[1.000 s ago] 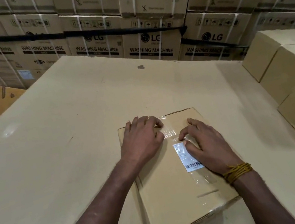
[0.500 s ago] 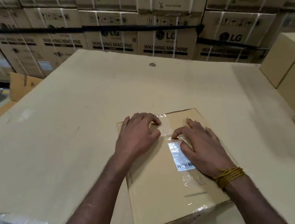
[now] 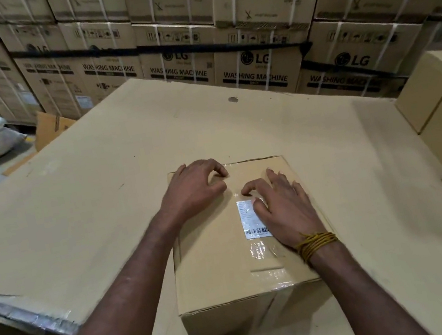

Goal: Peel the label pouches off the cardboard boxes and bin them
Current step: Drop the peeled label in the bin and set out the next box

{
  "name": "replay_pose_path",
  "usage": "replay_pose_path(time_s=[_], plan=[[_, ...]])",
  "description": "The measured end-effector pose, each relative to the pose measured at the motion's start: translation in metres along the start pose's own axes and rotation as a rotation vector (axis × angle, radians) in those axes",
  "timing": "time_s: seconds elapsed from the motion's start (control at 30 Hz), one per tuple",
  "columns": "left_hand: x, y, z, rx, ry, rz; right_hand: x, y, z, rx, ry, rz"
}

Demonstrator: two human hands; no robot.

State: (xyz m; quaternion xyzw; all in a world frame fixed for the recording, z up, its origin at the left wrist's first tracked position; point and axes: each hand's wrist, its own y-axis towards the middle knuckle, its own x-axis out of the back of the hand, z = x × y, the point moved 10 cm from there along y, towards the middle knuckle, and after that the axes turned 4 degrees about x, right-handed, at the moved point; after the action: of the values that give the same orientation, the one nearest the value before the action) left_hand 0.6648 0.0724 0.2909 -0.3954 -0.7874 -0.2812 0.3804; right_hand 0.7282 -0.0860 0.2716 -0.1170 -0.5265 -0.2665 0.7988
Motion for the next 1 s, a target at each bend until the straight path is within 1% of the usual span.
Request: replay_pose_path(time_s=[0.2,1.0], plan=[[0.0015,-0.0013,0.0007,0.0,-0.016,-0.01,0.0006,-0.0004,0.002,-0.018,0.027,0.005],[0.0006,-0.0031,0.0038,-0.025,-0.015,-0.018,0.0031,-0.0002,0.002,-0.029,0.011,0.005]])
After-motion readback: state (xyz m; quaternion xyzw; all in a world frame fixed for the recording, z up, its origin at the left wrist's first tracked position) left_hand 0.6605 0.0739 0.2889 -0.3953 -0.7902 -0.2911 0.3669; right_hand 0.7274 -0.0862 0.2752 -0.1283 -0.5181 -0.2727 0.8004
